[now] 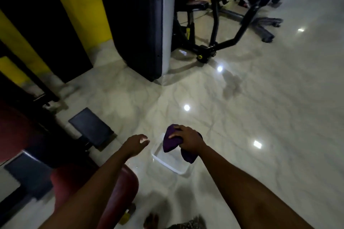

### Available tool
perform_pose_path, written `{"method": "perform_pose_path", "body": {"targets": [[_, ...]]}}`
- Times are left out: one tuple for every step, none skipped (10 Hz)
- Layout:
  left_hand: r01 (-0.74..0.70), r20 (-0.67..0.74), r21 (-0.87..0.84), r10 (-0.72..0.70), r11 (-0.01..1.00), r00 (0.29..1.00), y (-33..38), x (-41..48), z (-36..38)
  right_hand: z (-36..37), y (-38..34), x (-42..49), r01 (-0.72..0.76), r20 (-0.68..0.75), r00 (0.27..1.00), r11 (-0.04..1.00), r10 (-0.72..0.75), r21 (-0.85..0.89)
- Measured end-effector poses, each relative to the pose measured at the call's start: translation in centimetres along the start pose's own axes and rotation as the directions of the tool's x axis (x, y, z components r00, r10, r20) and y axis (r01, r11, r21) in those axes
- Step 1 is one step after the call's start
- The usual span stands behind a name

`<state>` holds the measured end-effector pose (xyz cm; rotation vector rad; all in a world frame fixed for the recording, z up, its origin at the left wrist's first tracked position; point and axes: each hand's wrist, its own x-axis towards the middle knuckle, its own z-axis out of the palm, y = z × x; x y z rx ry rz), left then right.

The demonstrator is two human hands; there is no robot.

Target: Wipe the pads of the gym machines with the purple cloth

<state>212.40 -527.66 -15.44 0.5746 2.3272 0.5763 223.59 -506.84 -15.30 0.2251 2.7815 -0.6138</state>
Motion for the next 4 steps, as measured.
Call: {"method": "perform_pose_path", "body": {"targets": [[0.065, -0.032, -0.051, -0.067, 0.997, 0.997, 1.0, 0.7, 0.1, -0.1, 1.5, 2.1, 0.075, 0.066, 0.995, 0.996, -0.072, -0.044], [0.178, -0.100, -0.133, -0.192, 0.975, 0.976, 3.0, 1.0, 1.1, -0.4, 4.5, 4.3, 0.149, 0.120, 0.982, 0.989, -0.146, -0.020], [0.245, -0.149, -0.191, -0.275, 0.950, 0.950, 5.2, 0.6, 2.3, -1.7, 6.4, 5.3, 0.185, 0.092, 0.978, 0.982, -0.189, 0.047], [0.297, -0.249, -0.293, -0.373, 0.909, 0.894, 7.9, 0.2, 4.3, -3.8, 7.8, 6.5, 0.252, 0.020, 0.965, 0.948, -0.261, 0.193]]}}
